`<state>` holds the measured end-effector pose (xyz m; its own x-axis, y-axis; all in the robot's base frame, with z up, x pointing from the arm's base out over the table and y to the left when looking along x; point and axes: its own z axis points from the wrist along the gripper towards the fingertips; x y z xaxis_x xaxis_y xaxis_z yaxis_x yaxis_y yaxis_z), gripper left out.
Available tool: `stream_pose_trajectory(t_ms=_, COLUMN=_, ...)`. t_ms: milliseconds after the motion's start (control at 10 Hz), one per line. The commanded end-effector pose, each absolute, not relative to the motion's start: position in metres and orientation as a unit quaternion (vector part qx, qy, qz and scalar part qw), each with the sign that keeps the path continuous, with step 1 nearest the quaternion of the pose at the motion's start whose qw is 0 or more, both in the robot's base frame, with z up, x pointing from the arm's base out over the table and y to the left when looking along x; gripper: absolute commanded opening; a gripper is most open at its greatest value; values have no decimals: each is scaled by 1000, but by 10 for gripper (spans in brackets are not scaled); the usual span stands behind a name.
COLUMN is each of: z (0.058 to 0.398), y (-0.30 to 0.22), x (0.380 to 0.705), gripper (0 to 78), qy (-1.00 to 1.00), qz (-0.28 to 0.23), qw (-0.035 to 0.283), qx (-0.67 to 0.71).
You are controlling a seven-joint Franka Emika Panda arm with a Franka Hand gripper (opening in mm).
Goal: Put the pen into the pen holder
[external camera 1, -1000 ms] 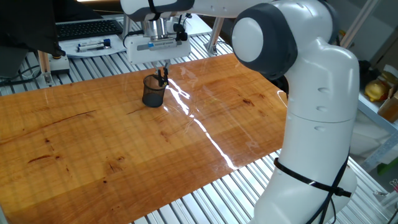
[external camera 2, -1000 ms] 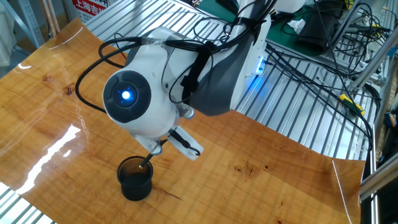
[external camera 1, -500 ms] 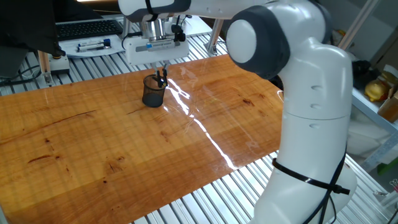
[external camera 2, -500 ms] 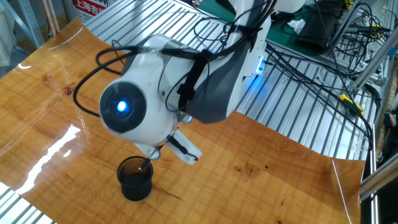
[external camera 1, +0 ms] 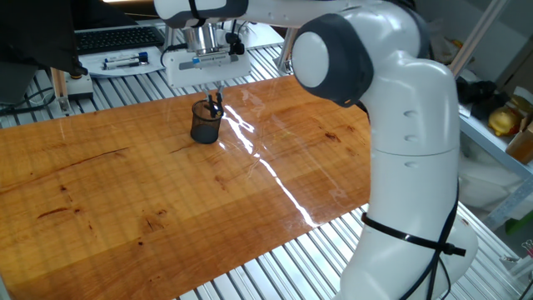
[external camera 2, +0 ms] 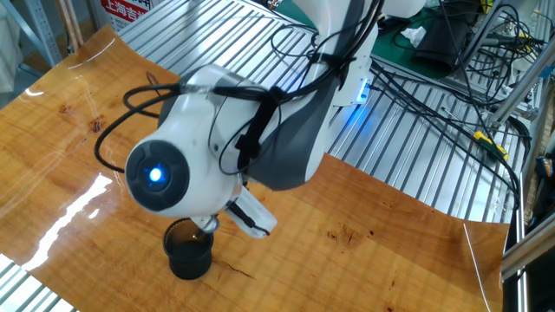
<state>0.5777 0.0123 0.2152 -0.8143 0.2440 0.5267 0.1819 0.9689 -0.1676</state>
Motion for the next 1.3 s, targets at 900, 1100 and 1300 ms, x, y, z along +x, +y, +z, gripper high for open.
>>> stream_pose_trajectory(t_ms=900, z=205, y=4, x=595, gripper=11, qy=-942, qz=59, qw=309, qx=-116)
stream_pose_trajectory(t_ms=1100, z=196, y=4, x=598, gripper=11, qy=-942, qz=58, qw=309, qx=-114)
stream_pose_trajectory(t_ms=1300, z=188, y=2, x=599, gripper=11, qy=-943, qz=56, qw=309, qx=-110)
